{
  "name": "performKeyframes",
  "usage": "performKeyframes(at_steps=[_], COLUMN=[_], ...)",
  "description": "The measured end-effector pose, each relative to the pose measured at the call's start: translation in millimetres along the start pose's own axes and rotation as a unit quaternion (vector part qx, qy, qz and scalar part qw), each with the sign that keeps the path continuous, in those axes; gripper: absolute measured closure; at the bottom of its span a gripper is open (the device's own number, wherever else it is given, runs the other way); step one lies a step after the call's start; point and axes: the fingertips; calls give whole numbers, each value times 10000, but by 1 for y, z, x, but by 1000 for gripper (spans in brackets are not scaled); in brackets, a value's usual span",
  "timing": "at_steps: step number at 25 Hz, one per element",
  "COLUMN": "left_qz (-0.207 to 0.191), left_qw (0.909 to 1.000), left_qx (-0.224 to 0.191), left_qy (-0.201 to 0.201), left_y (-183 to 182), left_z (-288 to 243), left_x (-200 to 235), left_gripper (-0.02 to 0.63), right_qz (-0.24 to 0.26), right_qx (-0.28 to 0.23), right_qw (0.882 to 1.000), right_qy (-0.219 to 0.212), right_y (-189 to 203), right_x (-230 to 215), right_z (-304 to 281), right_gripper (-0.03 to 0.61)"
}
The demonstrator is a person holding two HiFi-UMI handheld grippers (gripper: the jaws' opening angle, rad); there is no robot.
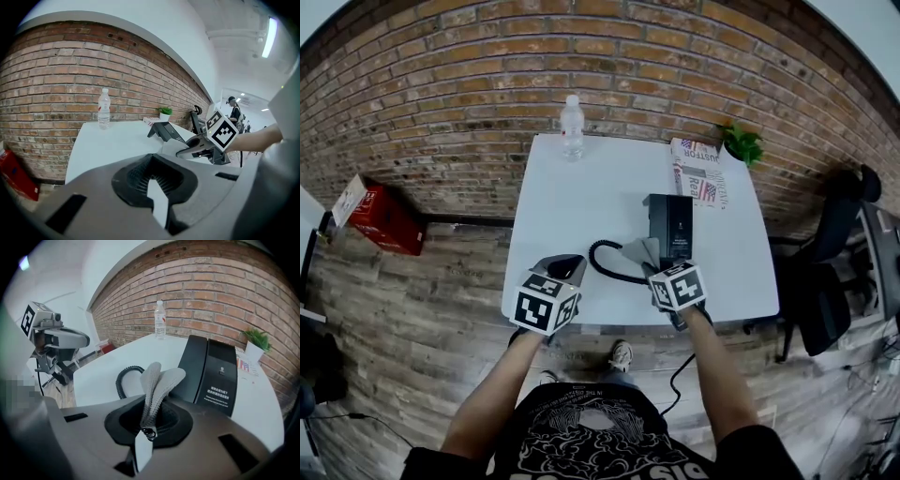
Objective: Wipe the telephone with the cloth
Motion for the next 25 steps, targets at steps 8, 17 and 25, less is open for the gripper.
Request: performKeyframes(at_steps=[8,17,25], left_qz=[-89,-299,-461], left_qw=[9994,9944,9893], left_qx=[-265,-777,-974], left_qy=[-203,-644,-984], left_y=[-35,-90,-112], left_z=[5,25,41], left_x=[12,31,37], left_gripper=[609,609,609], right_qz=[1,34,-165], right_qx=[-975,-2051,-2679], right_qw=[9951,9774,9612], right_qy=[156,514,635], right_y=[-62,-124,-144], right_x=[-5,-26,-31], right_z=[48,119,157], right_gripper=[568,568,569])
Point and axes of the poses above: the fingertips, and each gripper's own axes: z backward along the fingers, x to its left, y out of its underside, and after that the axes turned 2 degrees about -y, right-handed
